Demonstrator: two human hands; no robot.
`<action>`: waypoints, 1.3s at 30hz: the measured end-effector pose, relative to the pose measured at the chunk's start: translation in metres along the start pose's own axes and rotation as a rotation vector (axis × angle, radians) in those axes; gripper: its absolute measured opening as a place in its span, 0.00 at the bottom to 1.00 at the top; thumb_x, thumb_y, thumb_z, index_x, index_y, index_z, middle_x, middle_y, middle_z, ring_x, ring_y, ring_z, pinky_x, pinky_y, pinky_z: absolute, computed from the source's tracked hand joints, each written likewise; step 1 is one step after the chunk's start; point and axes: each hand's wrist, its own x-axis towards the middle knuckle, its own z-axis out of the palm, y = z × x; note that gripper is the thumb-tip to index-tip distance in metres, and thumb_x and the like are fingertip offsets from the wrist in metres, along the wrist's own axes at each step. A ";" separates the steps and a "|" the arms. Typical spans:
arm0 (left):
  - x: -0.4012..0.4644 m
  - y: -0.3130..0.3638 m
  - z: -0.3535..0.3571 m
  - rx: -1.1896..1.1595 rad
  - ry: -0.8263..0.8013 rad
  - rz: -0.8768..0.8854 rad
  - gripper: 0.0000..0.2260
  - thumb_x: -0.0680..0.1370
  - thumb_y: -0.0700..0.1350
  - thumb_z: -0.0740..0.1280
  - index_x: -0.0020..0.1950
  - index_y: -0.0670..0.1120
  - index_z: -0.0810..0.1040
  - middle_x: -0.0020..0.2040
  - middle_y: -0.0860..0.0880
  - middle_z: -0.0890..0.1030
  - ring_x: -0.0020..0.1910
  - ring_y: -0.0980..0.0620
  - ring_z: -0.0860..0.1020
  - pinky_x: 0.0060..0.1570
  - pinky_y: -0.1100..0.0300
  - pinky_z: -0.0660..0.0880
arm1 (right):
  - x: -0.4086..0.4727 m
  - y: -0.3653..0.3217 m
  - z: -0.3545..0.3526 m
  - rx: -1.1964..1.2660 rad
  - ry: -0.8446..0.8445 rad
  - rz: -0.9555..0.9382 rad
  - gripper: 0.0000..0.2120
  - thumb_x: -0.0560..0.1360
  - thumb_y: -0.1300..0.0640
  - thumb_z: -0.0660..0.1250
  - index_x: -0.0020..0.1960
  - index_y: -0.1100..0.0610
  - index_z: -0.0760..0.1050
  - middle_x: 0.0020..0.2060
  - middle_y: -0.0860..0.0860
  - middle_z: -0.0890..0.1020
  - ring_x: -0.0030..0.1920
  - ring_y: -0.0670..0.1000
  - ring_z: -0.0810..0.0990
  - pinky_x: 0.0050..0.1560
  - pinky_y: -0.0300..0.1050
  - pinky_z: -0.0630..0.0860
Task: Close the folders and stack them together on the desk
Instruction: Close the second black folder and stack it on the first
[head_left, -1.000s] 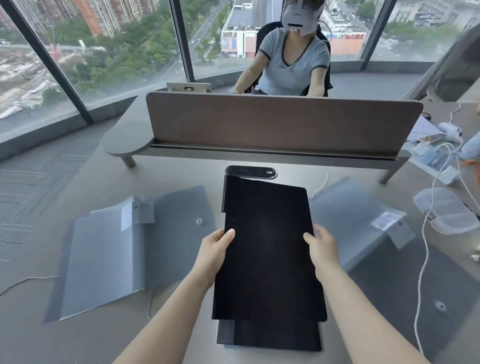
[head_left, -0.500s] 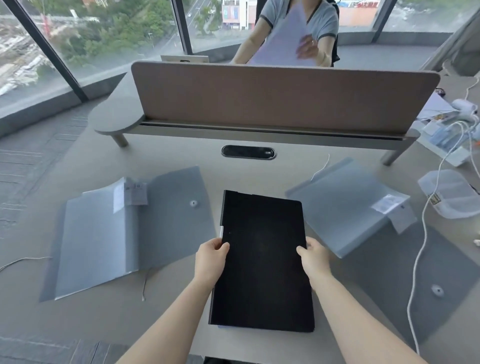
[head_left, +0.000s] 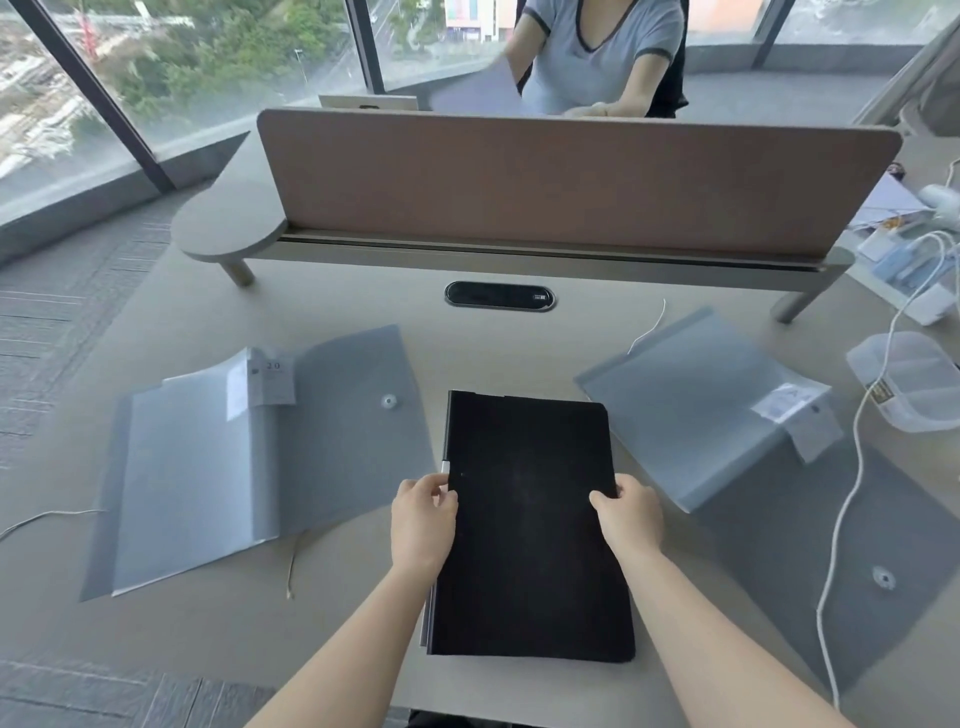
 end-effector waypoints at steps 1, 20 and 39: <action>0.000 0.001 0.000 -0.008 -0.003 -0.005 0.14 0.80 0.44 0.63 0.65 0.47 0.77 0.59 0.48 0.75 0.56 0.48 0.77 0.52 0.60 0.68 | -0.001 -0.002 -0.001 -0.016 0.019 0.005 0.16 0.70 0.52 0.66 0.56 0.55 0.78 0.51 0.55 0.81 0.47 0.57 0.80 0.41 0.48 0.78; 0.012 -0.009 -0.009 0.004 -0.001 -0.093 0.18 0.81 0.49 0.59 0.69 0.45 0.76 0.61 0.47 0.82 0.57 0.45 0.79 0.53 0.56 0.72 | -0.001 -0.026 -0.008 -0.045 -0.101 0.104 0.17 0.69 0.70 0.59 0.28 0.56 0.56 0.26 0.52 0.61 0.28 0.53 0.57 0.30 0.43 0.51; 0.039 -0.025 -0.059 0.008 0.108 -0.080 0.16 0.80 0.48 0.60 0.67 0.46 0.76 0.66 0.45 0.76 0.63 0.46 0.75 0.62 0.51 0.71 | -0.048 -0.123 0.029 0.118 0.006 -0.405 0.15 0.77 0.62 0.62 0.62 0.55 0.77 0.53 0.51 0.77 0.47 0.49 0.77 0.48 0.41 0.72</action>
